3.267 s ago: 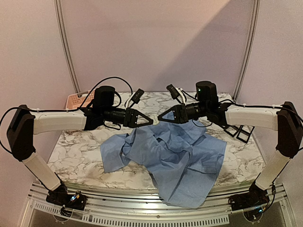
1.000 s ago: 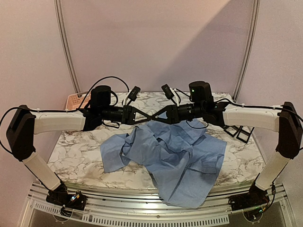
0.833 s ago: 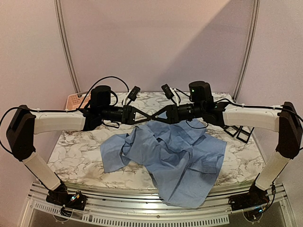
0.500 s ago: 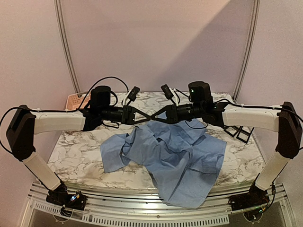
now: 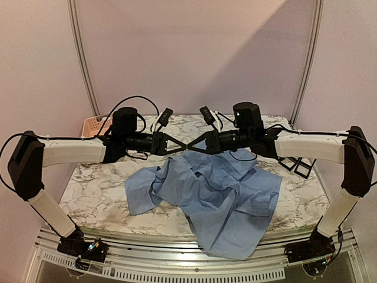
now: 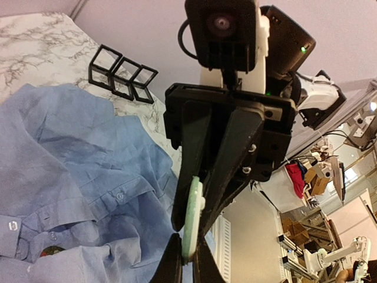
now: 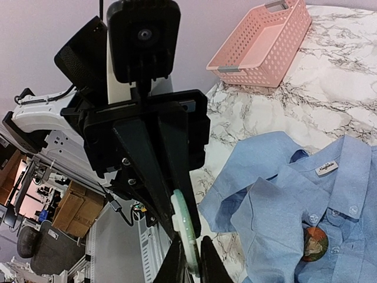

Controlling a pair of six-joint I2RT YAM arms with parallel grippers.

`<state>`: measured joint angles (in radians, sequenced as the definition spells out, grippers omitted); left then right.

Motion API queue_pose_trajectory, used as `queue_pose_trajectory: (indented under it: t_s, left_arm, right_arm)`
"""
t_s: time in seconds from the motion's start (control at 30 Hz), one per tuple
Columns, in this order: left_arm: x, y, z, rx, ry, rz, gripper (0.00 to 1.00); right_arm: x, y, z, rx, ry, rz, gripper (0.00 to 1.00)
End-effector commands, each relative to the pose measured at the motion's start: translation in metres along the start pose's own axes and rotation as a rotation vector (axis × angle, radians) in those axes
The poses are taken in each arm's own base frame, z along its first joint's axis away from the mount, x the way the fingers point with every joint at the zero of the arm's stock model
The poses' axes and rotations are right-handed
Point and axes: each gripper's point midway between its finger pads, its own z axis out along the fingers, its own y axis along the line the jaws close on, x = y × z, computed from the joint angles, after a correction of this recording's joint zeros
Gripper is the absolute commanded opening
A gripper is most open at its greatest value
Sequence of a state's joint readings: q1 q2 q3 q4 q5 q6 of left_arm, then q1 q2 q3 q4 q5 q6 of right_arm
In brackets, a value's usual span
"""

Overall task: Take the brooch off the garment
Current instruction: Close the brooch securely.

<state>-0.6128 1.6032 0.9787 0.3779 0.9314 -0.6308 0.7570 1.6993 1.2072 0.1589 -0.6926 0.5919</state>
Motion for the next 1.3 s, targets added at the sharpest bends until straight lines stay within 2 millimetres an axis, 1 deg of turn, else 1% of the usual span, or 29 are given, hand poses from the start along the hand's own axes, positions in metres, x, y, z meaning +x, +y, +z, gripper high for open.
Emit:
queue_pose_trajectory:
  t_s: [0.0,0.33,0.5,1.03,1.27]
  left_arm:
    - [0.001,-0.016,-0.001,0.047,0.011,0.044,0.0]
    - [0.003,-0.017,0.001,0.042,0.021,0.055,0.0]
    - [0.004,-0.017,0.001,0.04,0.023,0.062,0.0]
    - [0.005,-0.018,0.001,0.034,0.027,0.066,0.0]
    - [0.004,-0.016,0.001,0.027,0.025,0.063,0.0]
  right_arm:
    - [-0.004,-0.021,0.005,0.052,-0.012,0.047,0.07]
    - [-0.006,-0.023,0.007,0.048,-0.016,0.081,0.06]
    - [-0.006,-0.032,0.008,0.073,-0.025,0.121,0.03]
    - [-0.004,-0.06,0.006,0.141,-0.056,0.227,0.0]
    - [-0.003,-0.065,0.003,0.163,-0.076,0.238,0.0]
